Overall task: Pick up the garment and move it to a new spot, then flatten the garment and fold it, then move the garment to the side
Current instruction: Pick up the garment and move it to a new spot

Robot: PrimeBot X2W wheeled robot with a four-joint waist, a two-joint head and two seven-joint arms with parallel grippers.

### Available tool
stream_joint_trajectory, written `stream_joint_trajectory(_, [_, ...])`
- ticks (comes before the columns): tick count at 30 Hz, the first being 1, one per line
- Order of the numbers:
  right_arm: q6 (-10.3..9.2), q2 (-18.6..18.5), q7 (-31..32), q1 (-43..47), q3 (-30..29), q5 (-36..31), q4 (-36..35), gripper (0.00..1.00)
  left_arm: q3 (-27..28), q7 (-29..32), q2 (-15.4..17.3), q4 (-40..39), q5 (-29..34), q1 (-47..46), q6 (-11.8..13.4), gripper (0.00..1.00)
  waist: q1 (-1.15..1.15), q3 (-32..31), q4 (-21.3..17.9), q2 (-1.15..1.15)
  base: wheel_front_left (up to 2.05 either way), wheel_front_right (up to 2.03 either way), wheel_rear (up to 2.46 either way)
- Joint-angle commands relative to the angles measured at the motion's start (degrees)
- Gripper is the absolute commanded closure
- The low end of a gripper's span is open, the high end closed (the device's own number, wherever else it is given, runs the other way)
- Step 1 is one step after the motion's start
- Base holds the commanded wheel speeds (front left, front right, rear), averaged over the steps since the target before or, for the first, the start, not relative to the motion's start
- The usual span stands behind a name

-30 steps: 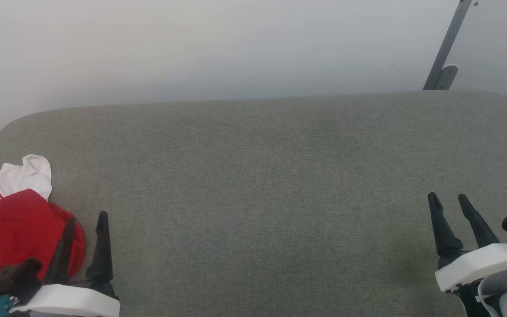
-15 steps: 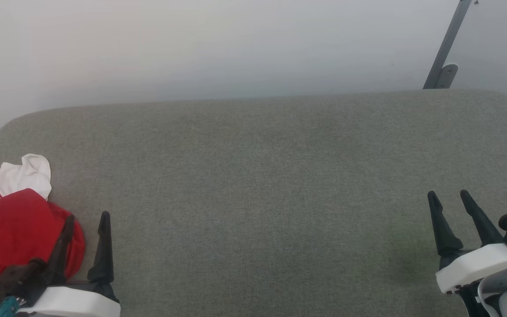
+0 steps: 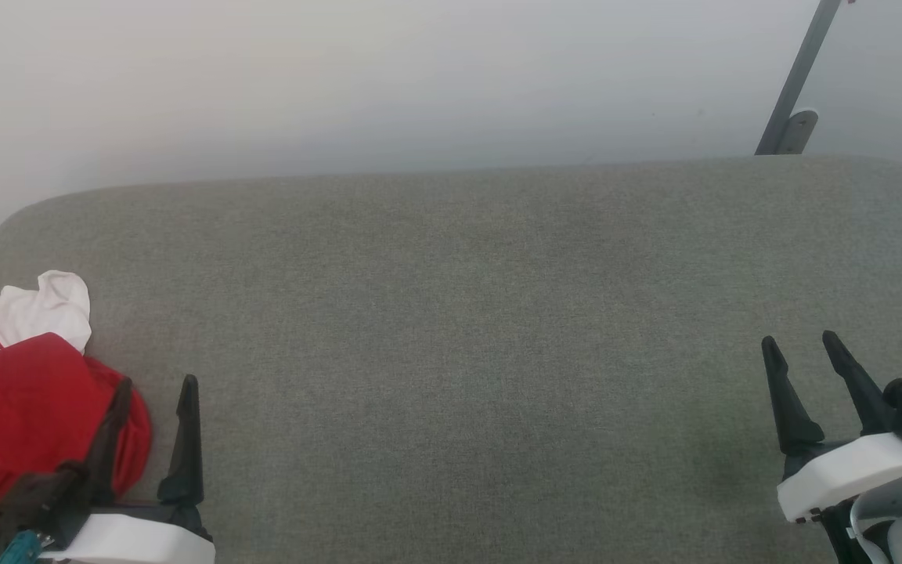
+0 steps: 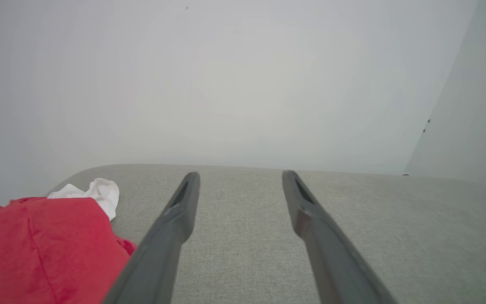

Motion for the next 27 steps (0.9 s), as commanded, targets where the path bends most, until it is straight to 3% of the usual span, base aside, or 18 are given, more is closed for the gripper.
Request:
stream_joint_trajectory(1, [0.0, -0.12, -0.11, 0.18, -0.09, -0.2, -0.2, 0.0, 0.06, -0.27, 0.1, -0.22, 0.29, 0.35, -0.1, 0.0, 0.0, 0.02, -0.01, 0.0, 0.0, 0.0, 0.0])
stream_joint_trajectory(13, [0.0, -0.1, 0.68, -0.19, 0.83, 0.08, -0.81, 0.0, 0.04, -0.27, -0.02, 0.66, 0.08, -0.73, -0.08, 0.0, 0.0, 0.17, 1.44, 0.0, 0.0, 0.0, 0.0])
stream_joint_trajectory(18, [0.0, -0.13, 1.13, -0.74, 2.54, 0.41, -0.62, 0.0, 0.99, -0.26, -0.25, 1.58, -0.41, -1.55, 0.02, 0.0, 0.0, -0.59, 3.87, 0.0, 0.0, 0.0, 0.0])
stream_joint_trajectory(27, [-0.01, -0.38, 2.19, -2.45, 7.75, 0.97, 0.54, 0.0, 2.51, -0.21, 1.29, 3.68, -1.33, -1.8, 0.39, 0.0, 0.0, -2.91, 11.77, 0.0, 0.0, 0.0, 0.0])
